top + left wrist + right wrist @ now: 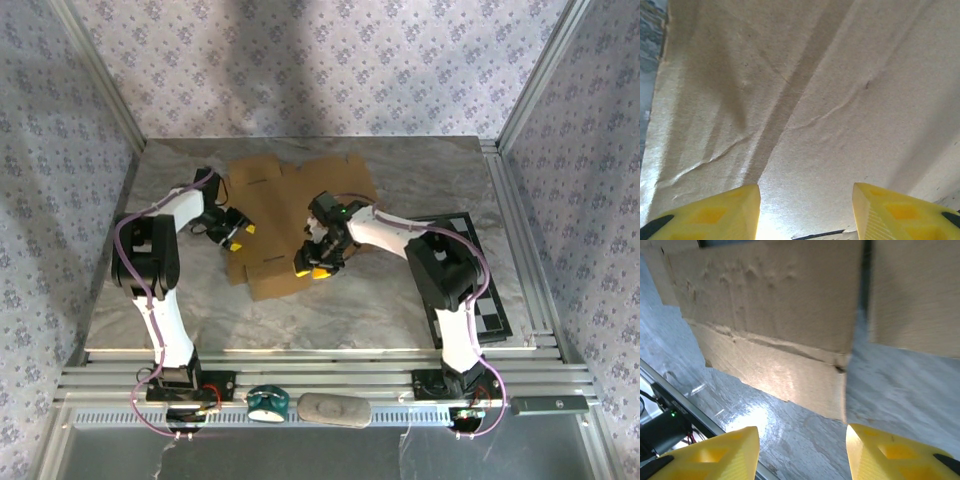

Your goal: Fold the paper box

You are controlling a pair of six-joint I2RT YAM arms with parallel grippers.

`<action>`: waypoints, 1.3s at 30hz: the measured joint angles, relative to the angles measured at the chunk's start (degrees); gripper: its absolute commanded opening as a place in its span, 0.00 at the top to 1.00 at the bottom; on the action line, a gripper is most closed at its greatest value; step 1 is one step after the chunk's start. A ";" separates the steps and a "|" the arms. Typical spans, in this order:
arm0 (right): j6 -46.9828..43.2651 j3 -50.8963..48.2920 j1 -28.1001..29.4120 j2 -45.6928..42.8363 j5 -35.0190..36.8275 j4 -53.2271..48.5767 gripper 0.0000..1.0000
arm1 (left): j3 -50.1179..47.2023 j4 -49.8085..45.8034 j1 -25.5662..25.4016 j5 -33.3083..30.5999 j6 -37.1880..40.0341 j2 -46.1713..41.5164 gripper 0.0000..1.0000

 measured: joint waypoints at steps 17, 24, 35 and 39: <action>0.17 13.09 -14.23 2.45 8.90 -3.21 0.51 | 0.15 -9.64 3.39 -8.85 4.46 -5.35 0.43; 0.48 9.84 -7.63 2.51 7.89 -3.06 0.44 | -1.46 -7.98 2.36 -4.50 4.15 -5.44 0.44; 2.56 1.55 -1.25 1.07 1.25 -1.14 0.41 | -9.60 -3.76 -7.82 1.09 -0.20 -6.29 0.49; 2.78 3.04 -0.44 3.32 -0.44 -0.57 0.41 | -10.01 -3.10 -7.82 1.33 -0.20 -6.27 0.49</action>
